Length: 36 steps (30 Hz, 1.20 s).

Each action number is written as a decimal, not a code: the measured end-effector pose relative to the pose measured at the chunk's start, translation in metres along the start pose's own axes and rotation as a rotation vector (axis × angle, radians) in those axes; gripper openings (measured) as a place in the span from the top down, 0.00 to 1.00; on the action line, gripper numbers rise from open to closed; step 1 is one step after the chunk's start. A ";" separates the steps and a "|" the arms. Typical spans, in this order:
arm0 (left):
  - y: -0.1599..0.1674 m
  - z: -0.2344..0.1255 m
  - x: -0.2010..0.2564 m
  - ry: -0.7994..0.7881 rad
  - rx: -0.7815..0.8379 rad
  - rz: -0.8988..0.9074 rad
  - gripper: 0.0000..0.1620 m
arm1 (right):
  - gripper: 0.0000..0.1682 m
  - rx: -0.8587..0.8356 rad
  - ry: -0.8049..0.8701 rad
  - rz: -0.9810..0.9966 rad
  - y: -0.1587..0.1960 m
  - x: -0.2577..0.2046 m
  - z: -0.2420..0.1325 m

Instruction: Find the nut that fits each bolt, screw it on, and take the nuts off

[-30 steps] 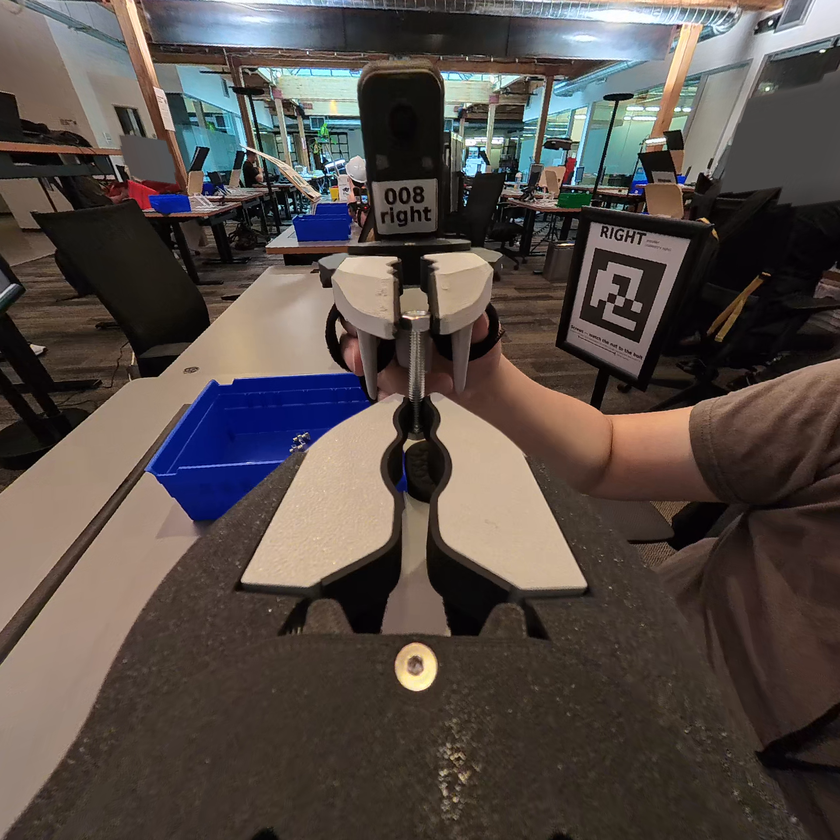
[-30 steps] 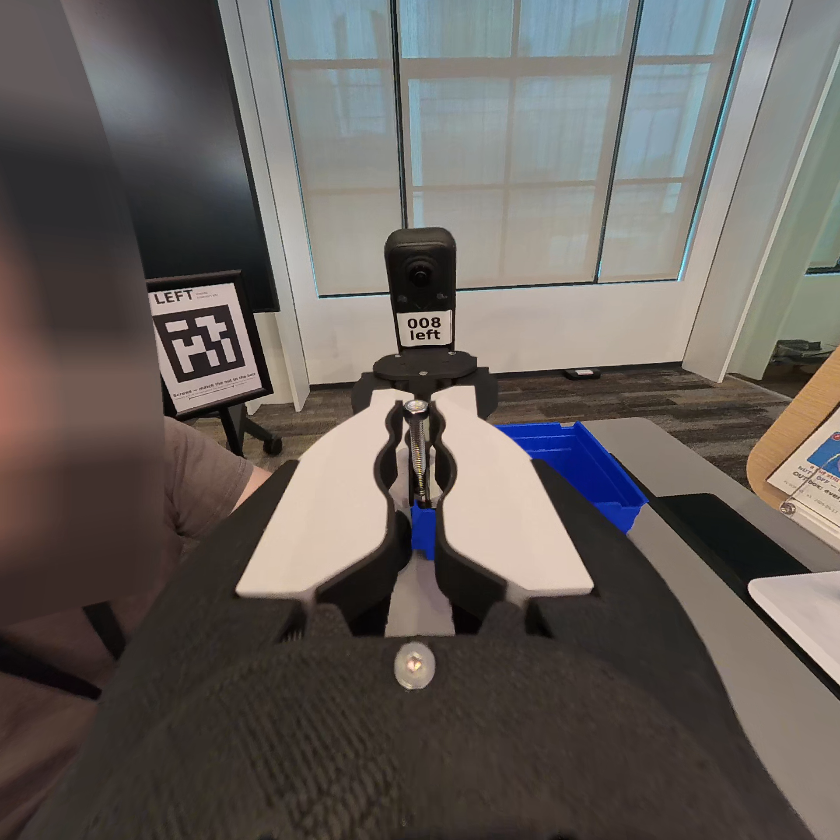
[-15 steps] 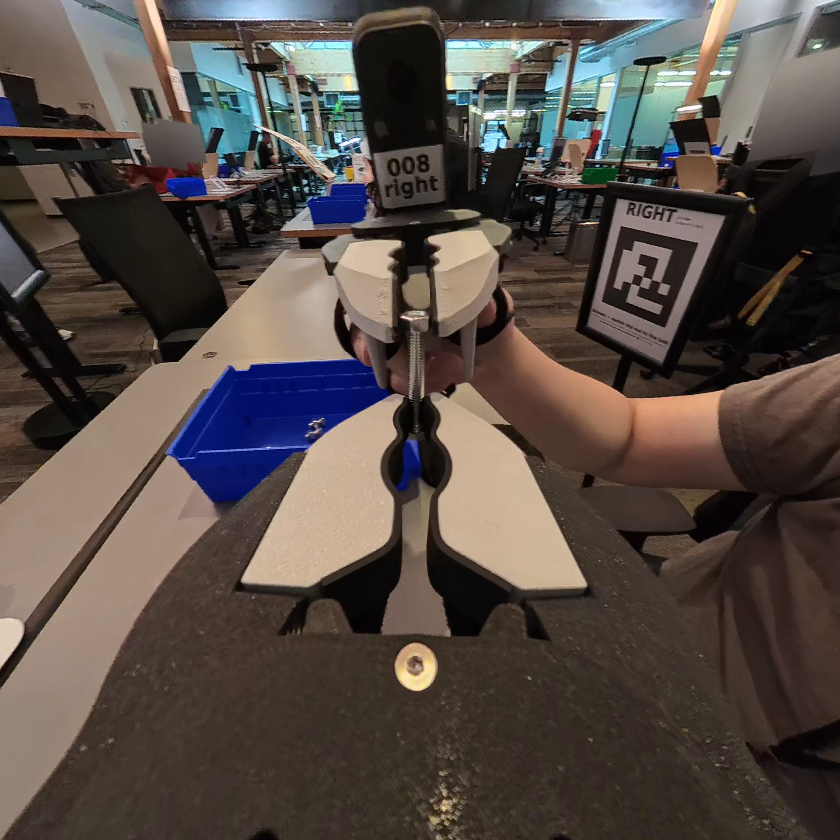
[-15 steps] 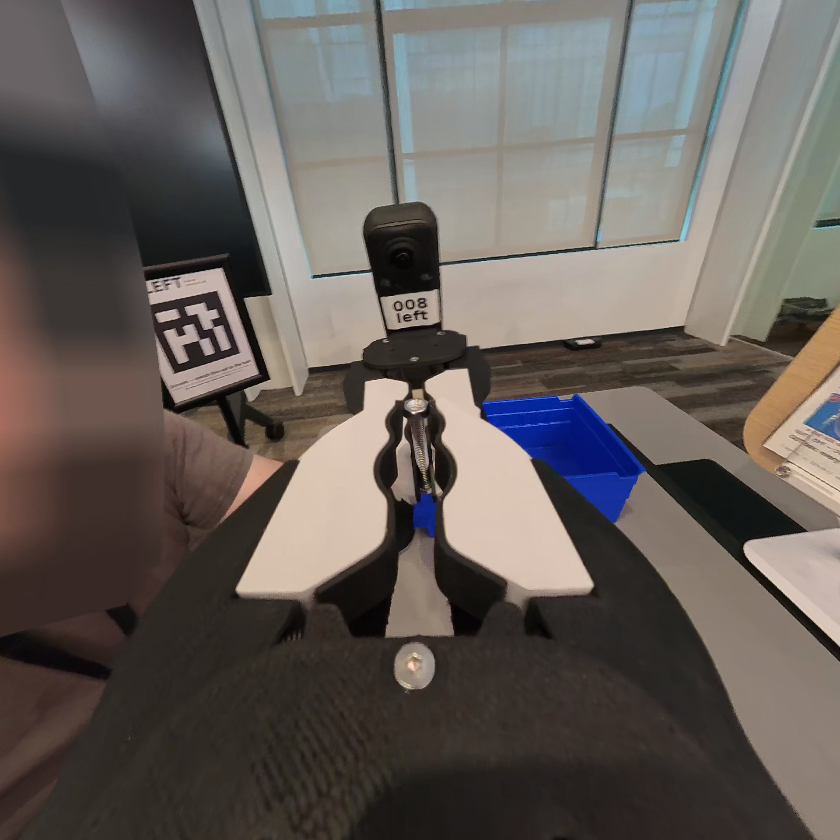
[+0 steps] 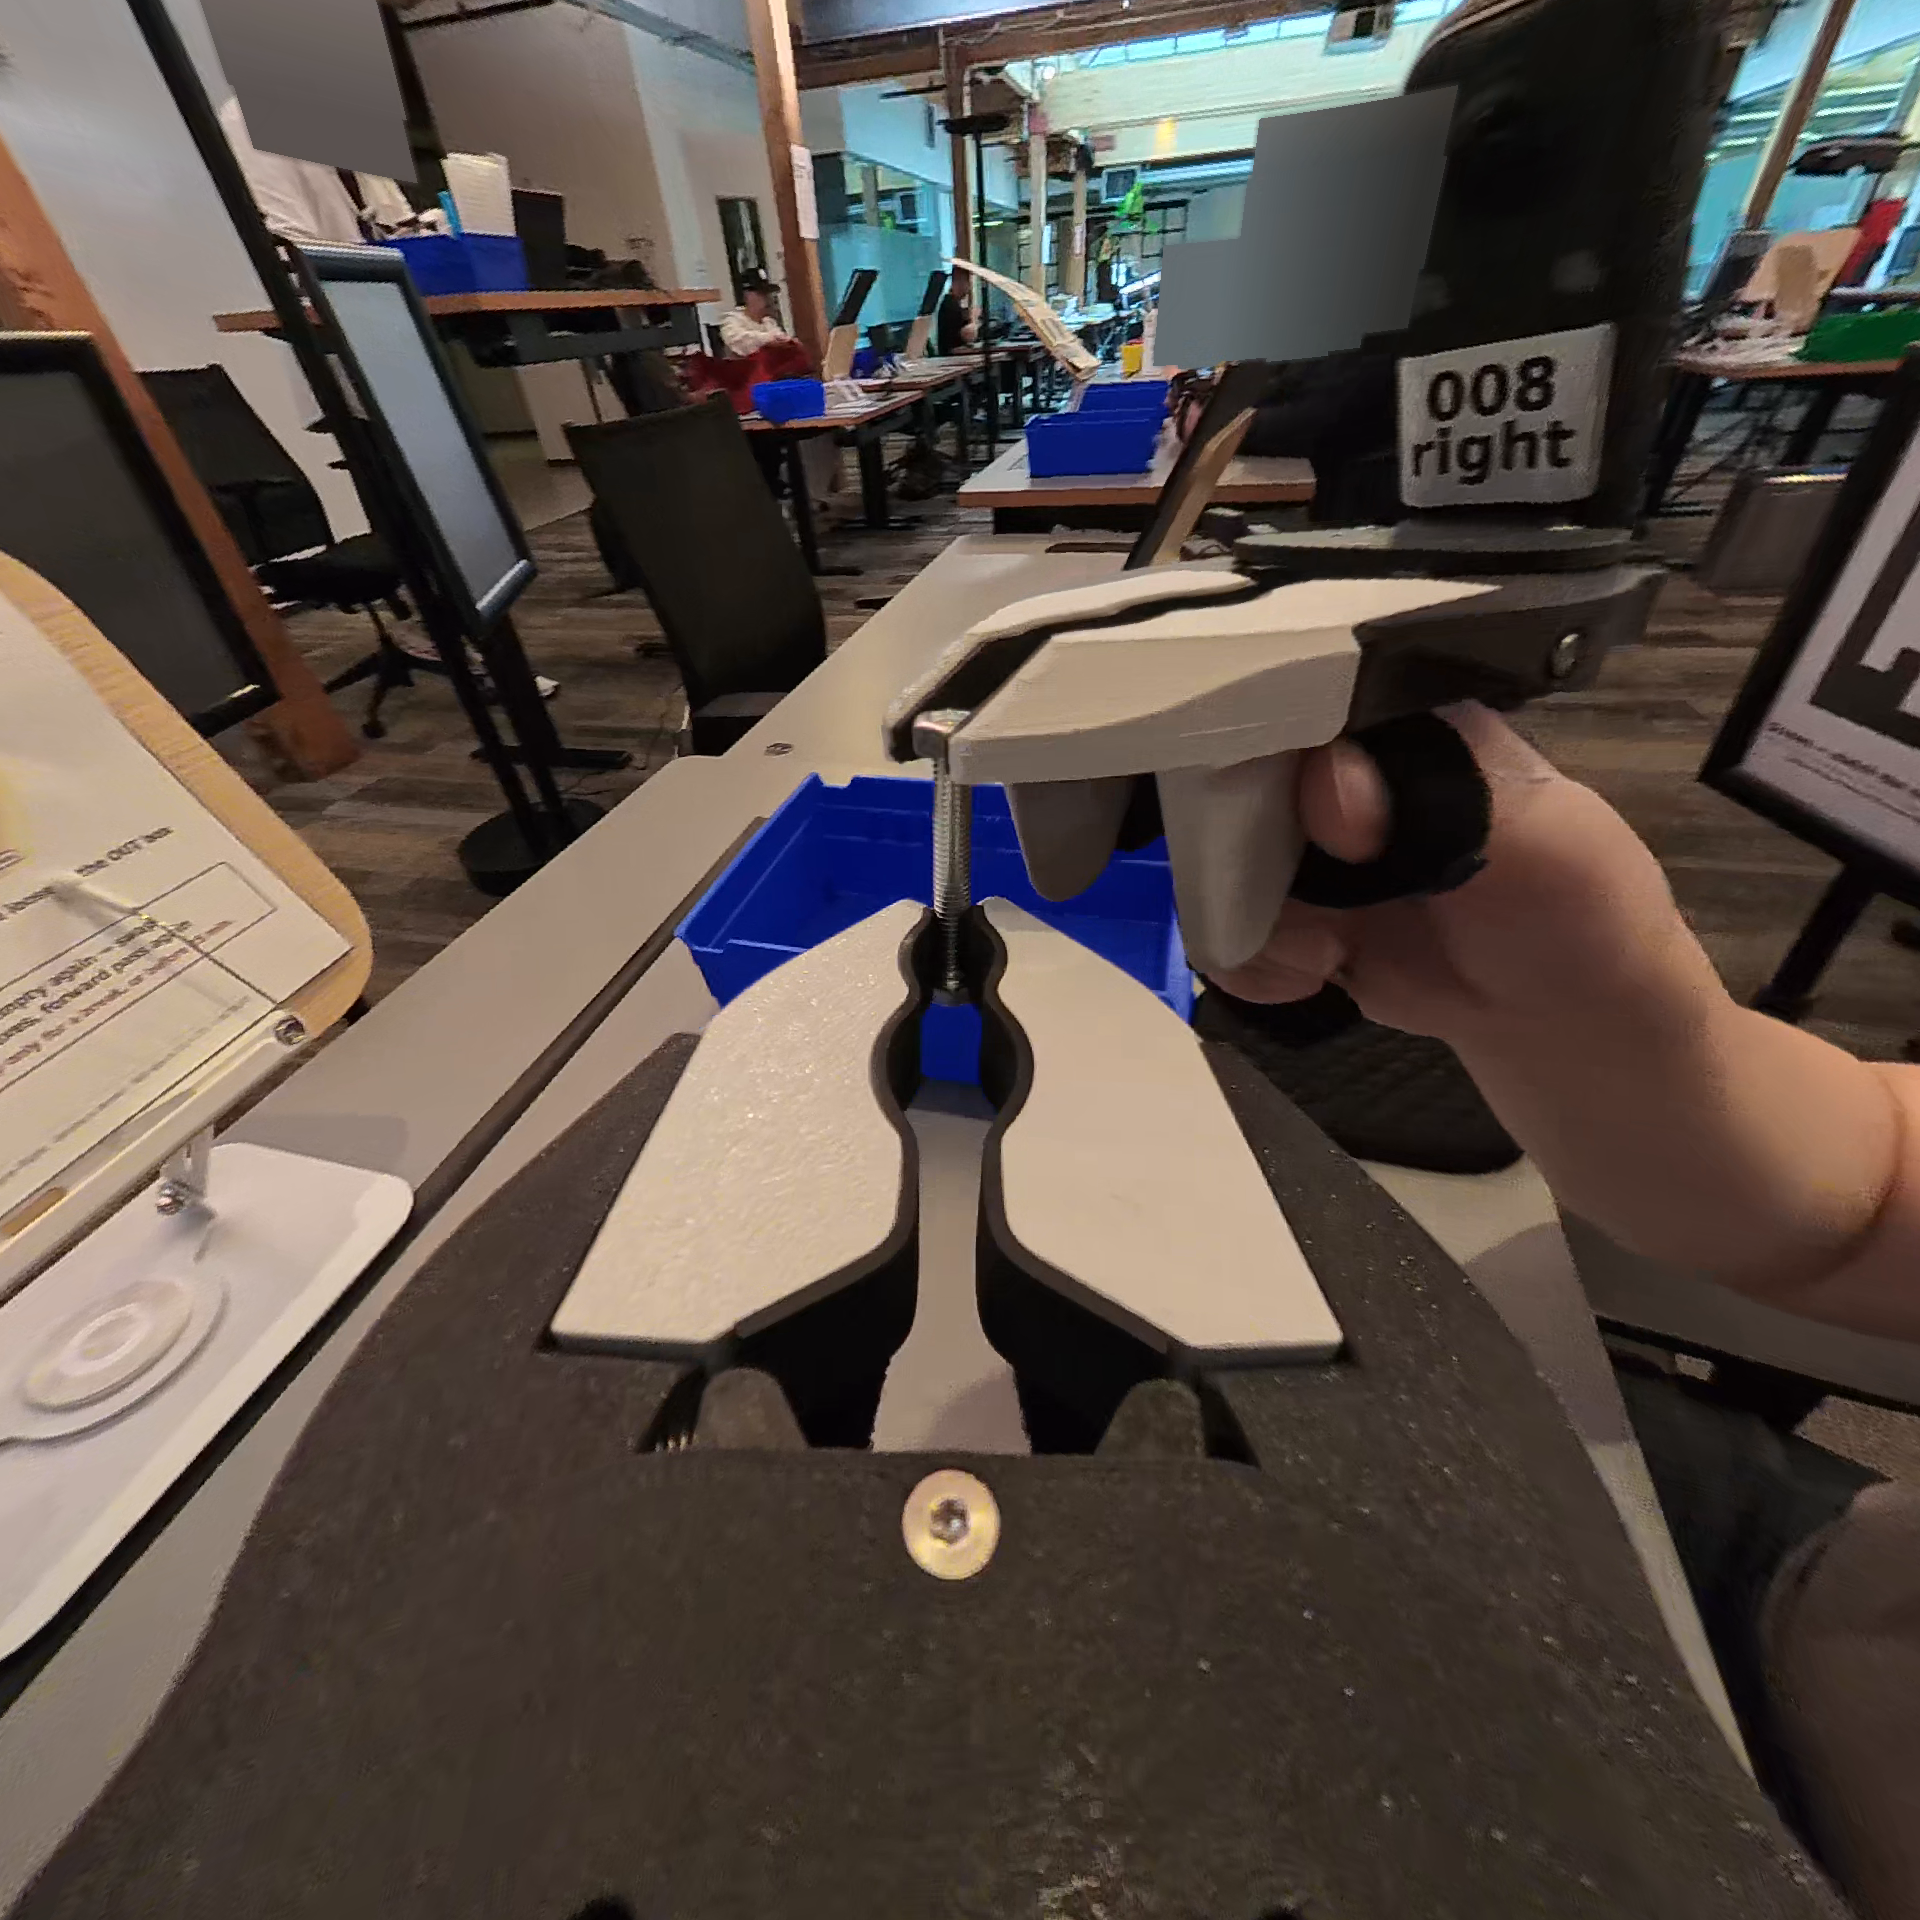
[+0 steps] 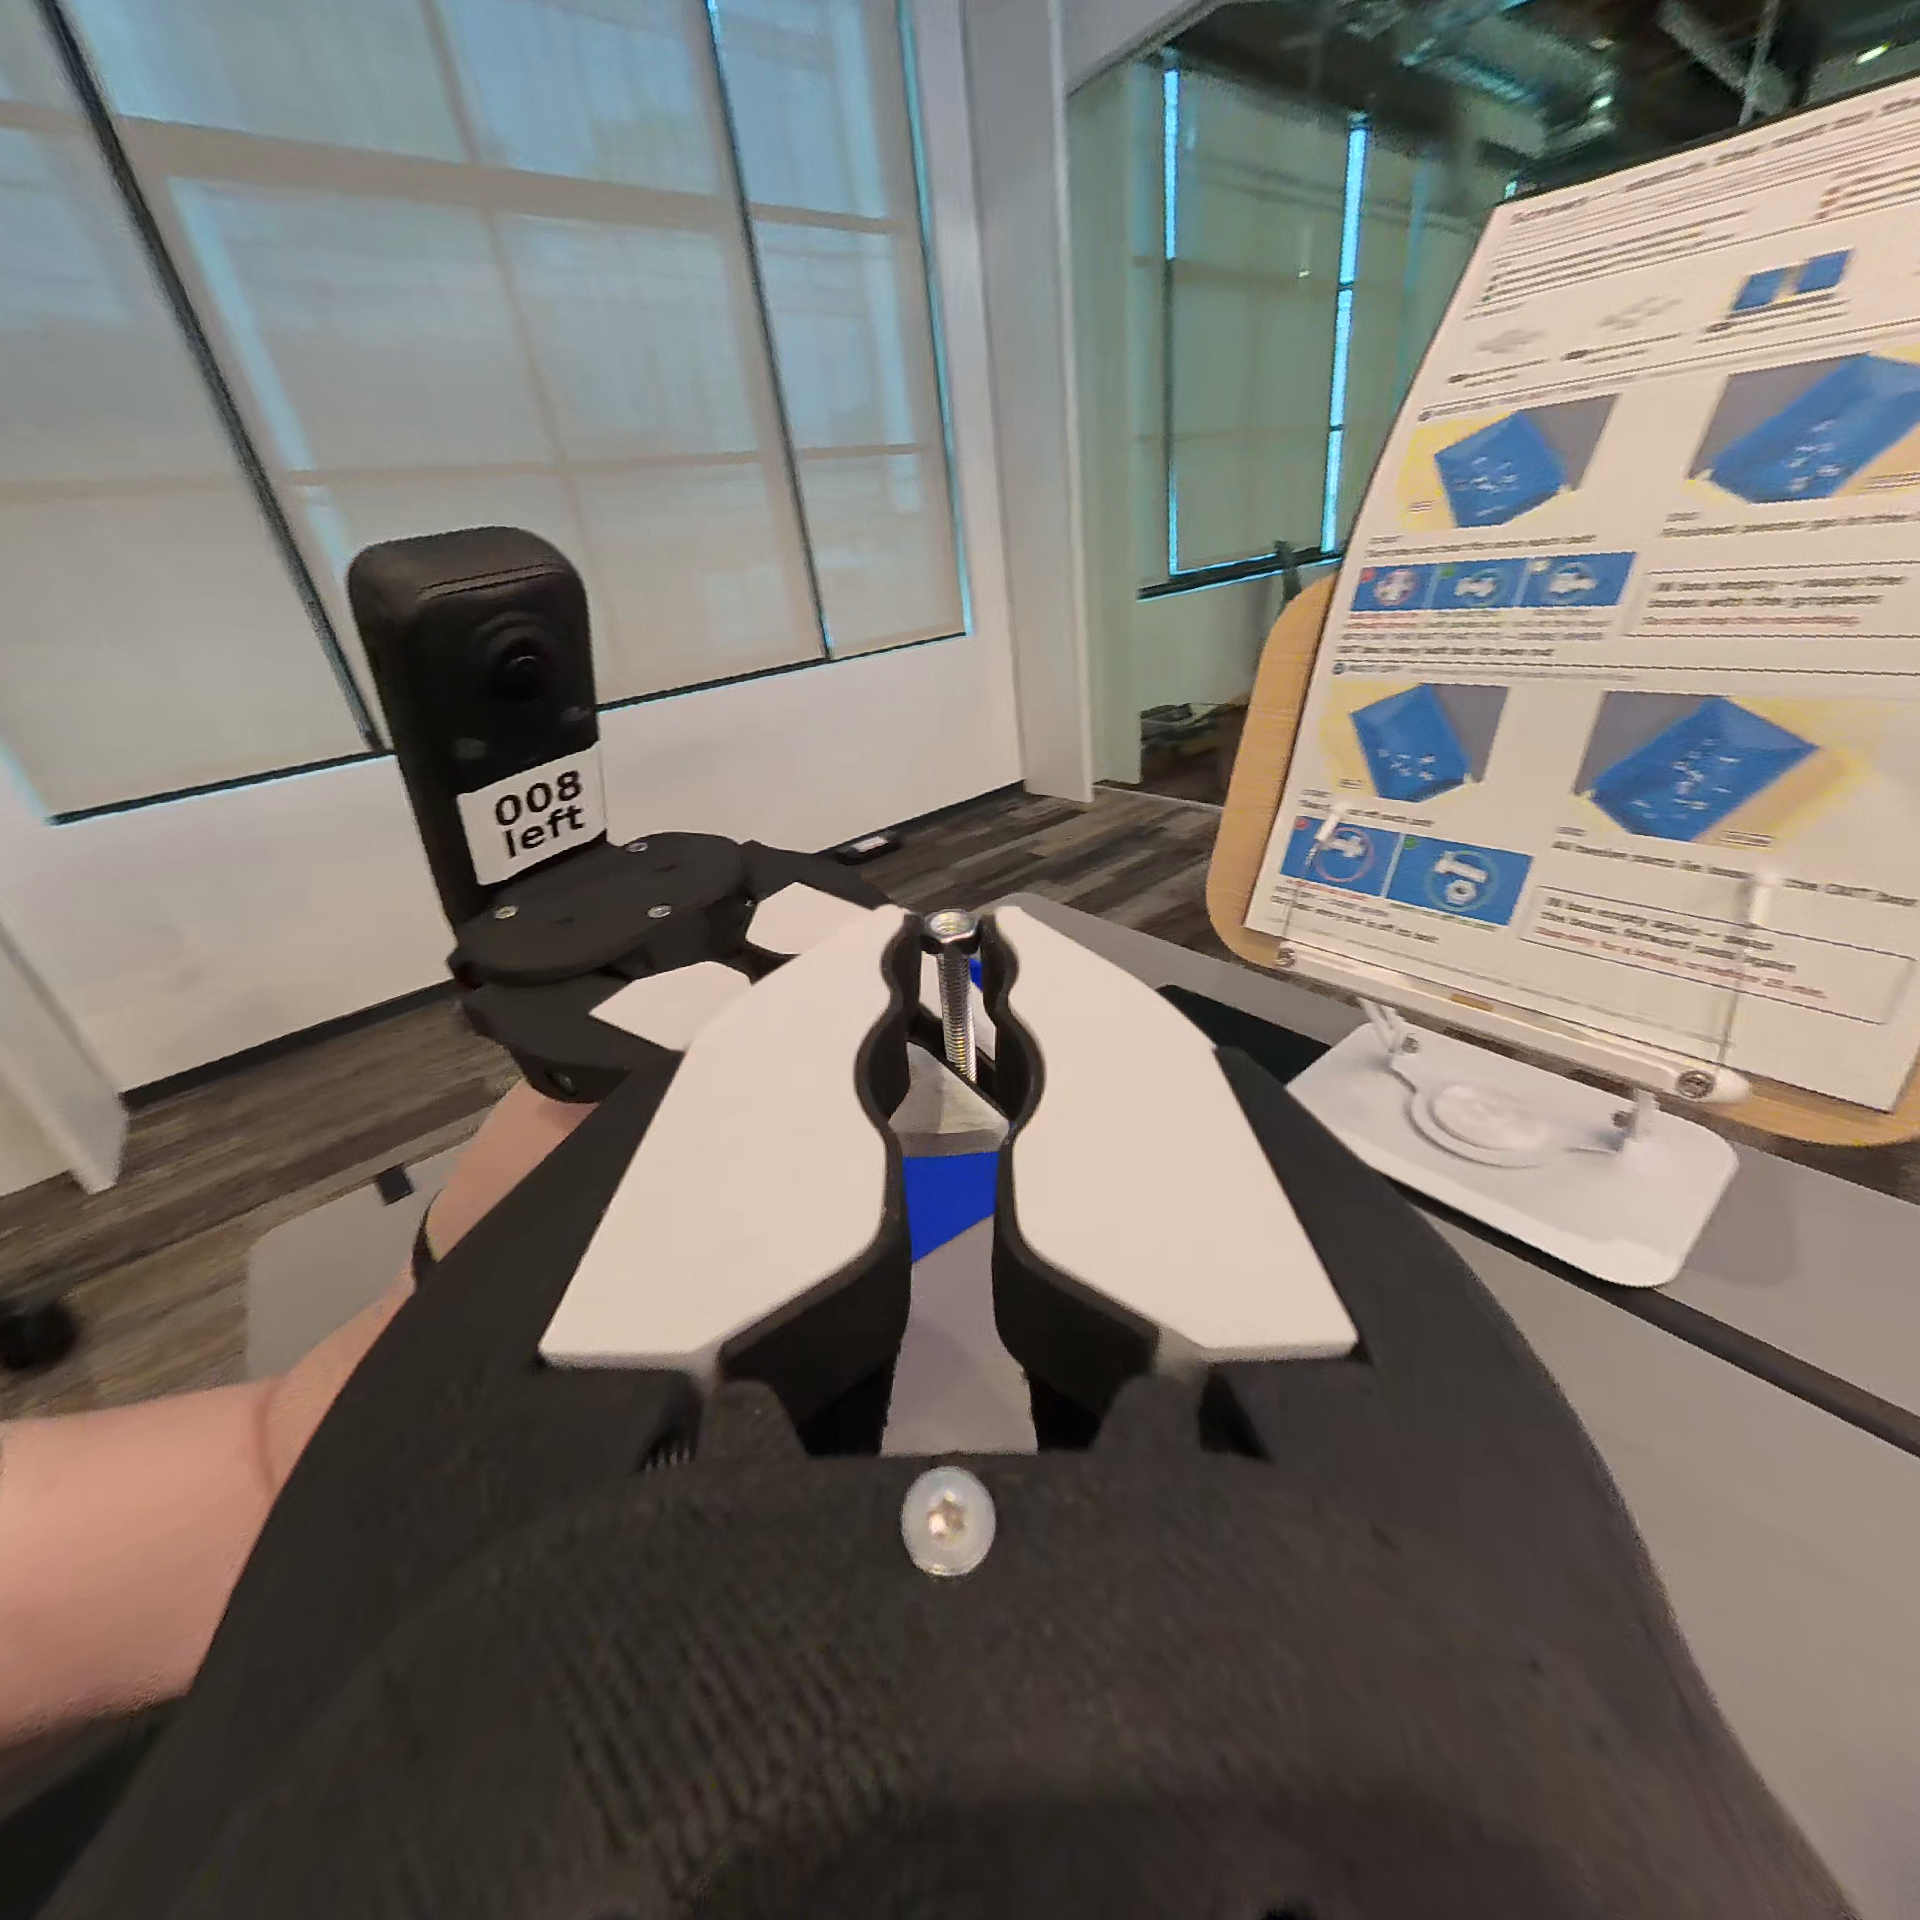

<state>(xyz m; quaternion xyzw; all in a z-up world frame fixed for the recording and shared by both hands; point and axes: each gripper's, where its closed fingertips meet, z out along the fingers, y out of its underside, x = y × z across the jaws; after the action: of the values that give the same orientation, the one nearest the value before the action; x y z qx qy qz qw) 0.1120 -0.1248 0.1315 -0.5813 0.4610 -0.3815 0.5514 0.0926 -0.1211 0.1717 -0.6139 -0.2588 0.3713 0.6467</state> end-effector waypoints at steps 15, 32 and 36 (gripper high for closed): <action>-0.007 -0.008 0.009 0.099 0.031 -0.037 0.97 | 0.80 0.170 -0.098 0.024 -0.031 -0.001 -0.028; -0.016 -0.015 0.058 0.415 0.074 -0.021 0.97 | 0.87 0.047 -0.627 0.027 -0.018 -0.048 -0.033; -0.017 -0.016 0.057 0.410 0.078 -0.023 0.97 | 0.91 0.047 -0.594 -0.010 -0.015 -0.045 -0.034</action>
<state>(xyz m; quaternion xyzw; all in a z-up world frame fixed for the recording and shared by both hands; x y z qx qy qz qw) 0.1148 -0.1845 0.1461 -0.4750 0.5419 -0.5157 0.4635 0.0953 -0.1773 0.1884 -0.4617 -0.4310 0.5376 0.5587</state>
